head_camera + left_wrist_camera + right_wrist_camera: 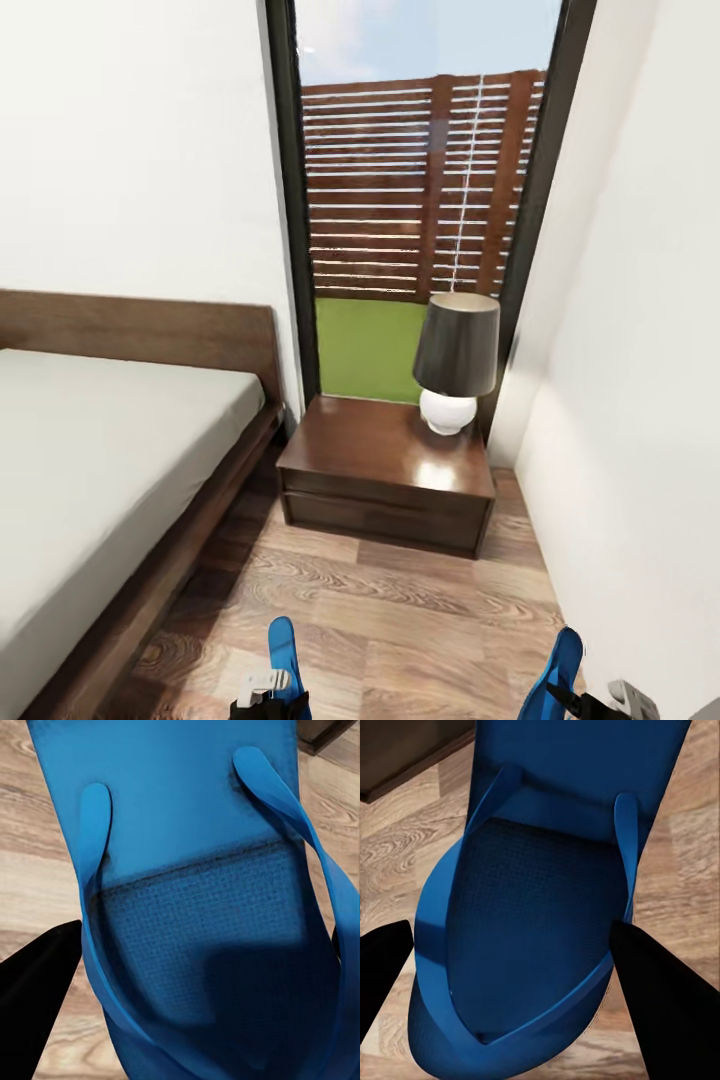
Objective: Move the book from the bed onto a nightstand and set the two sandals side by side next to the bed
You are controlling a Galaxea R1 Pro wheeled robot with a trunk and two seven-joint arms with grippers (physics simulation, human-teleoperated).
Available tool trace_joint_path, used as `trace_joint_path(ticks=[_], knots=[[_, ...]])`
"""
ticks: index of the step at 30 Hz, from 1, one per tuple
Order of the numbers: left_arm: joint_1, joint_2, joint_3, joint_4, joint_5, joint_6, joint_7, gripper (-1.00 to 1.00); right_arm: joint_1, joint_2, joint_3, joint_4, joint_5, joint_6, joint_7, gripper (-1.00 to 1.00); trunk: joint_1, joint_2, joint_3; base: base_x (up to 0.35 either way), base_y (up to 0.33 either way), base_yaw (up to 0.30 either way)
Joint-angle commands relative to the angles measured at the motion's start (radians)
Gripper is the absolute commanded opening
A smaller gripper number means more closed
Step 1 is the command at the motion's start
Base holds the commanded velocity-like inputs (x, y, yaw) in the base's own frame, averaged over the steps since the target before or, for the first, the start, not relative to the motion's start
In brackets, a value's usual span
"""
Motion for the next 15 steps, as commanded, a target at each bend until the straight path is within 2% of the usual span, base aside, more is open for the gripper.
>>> trace_joint_path(ticks=[1, 7, 15], knots=[[-0.001, 0.0, -0.008, 0.0, 0.009, -0.003, -0.002, -1.0, -0.001, 0.0, 0.001, 0.004, -0.01, 0.002, 0.005, -1.0, 0.0, 0.0, -0.001, 0.031, -0.065, 0.292], [-0.001, 0.0, -0.008, 0.0, 0.009, -0.003, -0.002, -1.0, -0.001, 0.0, 0.001, 0.004, -0.01, 0.002, 0.005, -1.0, 0.0, 0.0, -0.001, 0.012, -0.045, 0.292], [-0.001, -0.004, -0.009, 0.0, 0.009, -0.003, -0.002, -1.0, -0.001, -0.001, 0.001, 0.004, -0.01, 0.002, 0.005, -1.0, 0.0, 0.0, -0.001, 0.075, -0.174, 0.292]])
